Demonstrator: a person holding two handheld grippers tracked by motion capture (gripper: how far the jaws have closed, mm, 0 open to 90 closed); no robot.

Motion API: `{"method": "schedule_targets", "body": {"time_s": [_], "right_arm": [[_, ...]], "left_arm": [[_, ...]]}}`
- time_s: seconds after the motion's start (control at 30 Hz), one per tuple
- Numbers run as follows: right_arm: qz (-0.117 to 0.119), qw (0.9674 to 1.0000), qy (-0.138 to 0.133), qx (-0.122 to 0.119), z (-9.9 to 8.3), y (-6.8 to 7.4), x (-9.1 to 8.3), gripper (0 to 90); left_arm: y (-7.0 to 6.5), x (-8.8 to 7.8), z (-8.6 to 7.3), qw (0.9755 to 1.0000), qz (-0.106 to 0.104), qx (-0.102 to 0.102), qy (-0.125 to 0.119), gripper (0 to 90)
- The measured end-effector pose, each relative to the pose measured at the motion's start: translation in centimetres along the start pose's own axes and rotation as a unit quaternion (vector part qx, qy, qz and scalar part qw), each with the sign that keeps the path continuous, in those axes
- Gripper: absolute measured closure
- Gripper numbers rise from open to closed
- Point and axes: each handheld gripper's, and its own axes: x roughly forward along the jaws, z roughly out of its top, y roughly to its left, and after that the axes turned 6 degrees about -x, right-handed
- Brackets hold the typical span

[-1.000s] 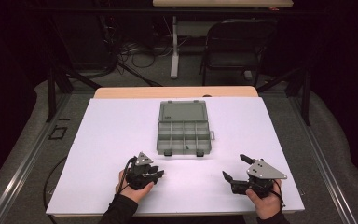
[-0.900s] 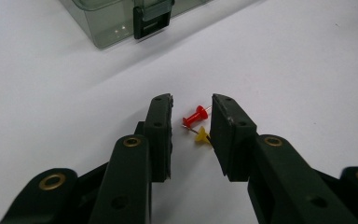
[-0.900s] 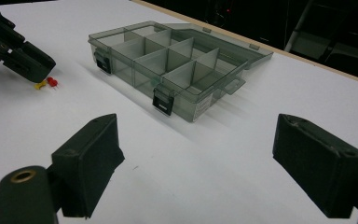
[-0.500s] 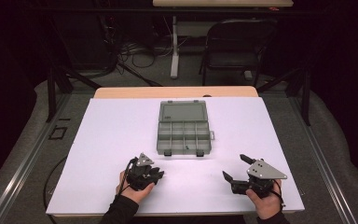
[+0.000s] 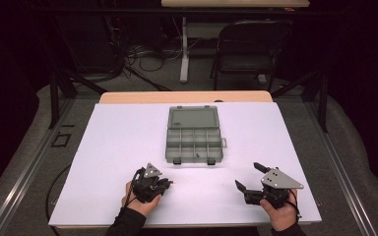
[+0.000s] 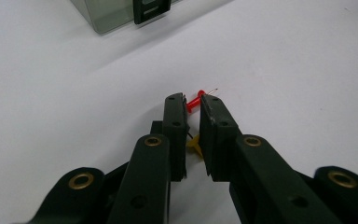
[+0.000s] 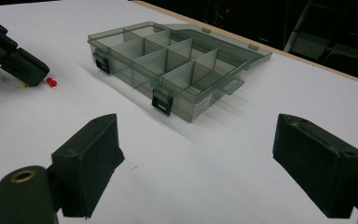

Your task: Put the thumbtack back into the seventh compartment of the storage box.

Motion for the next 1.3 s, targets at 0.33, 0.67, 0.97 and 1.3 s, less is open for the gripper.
{"method": "schedule_targets", "body": {"time_s": [0.33, 0.67, 0.97, 1.3], "right_arm": [[0.0, 1.0, 0.0, 0.0, 0.0, 0.0, 0.0, 14.4], [0.0, 1.0, 0.0, 0.0, 0.0, 0.0, 0.0, 14.4], [0.001, 1.0, 0.001, 0.0, 0.0, 0.0, 0.0, 14.4], [0.0, 1.0, 0.001, 0.0, 0.0, 0.0, 0.0, 14.5]], "left_arm": [[0.2, 0.0, 0.0, 1.0, -0.001, -0.003, -0.001, 85.2], [0.3, -0.3, 0.2, 1.0, -0.005, -0.007, -0.002, 90.0], [0.5, -0.4, 0.3, 1.0, -0.007, -0.006, -0.001, 90.0], [0.9, -1.6, 0.8, 0.9996, -0.011, -0.013, -0.022, 90.0]]}}
